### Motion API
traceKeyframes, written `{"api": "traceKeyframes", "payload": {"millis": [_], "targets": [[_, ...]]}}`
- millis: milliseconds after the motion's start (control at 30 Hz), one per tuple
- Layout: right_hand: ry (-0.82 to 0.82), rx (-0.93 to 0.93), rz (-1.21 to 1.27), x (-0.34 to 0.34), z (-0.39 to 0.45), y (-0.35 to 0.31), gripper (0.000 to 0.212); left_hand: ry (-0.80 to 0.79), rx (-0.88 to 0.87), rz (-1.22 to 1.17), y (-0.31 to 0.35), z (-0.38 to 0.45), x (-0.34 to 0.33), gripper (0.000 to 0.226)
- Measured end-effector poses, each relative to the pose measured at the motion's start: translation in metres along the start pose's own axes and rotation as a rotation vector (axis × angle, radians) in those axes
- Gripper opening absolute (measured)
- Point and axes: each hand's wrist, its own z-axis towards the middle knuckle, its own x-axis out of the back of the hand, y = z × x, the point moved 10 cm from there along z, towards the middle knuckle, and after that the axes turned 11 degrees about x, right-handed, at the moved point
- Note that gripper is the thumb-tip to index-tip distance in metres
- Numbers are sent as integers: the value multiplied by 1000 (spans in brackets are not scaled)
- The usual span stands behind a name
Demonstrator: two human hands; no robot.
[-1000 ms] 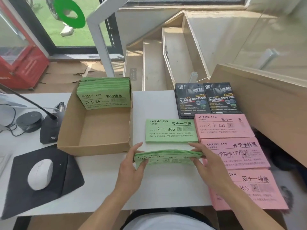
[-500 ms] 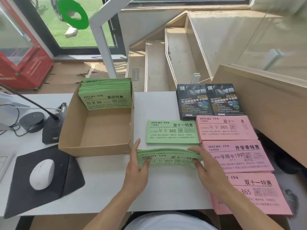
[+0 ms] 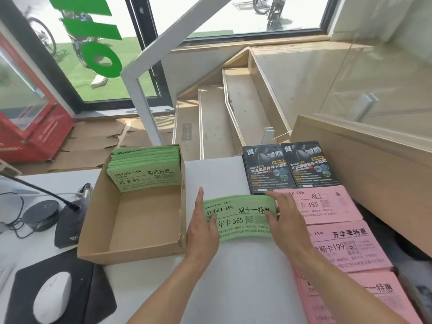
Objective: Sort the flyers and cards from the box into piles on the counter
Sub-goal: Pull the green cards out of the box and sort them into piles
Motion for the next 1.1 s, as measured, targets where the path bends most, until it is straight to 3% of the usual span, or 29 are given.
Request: {"api": "traceKeyframes", "payload": {"millis": [333, 467, 533, 800, 967, 1100], "targets": [[-125, 108, -482, -35, 20, 8, 58, -52, 103, 24, -35, 30, -14, 96], [-261, 147, -347, -50, 6, -1, 41, -99, 141, 4, -55, 20, -17, 115], [-366, 173, -329, -63, -4, -6, 43, -125, 158, -1, -60, 12, -19, 120], [-503, 201, -394, -71, -6, -6, 51, -215, 93, 201, -51, 3, -33, 115], [-398, 160, -540, -62, -2, 4, 57, -192, 40, 212, -36, 18, -33, 111], [-385, 122, -517, -60, -2, 6, 57, -218, 21, 212, -27, 19, -36, 110]]}}
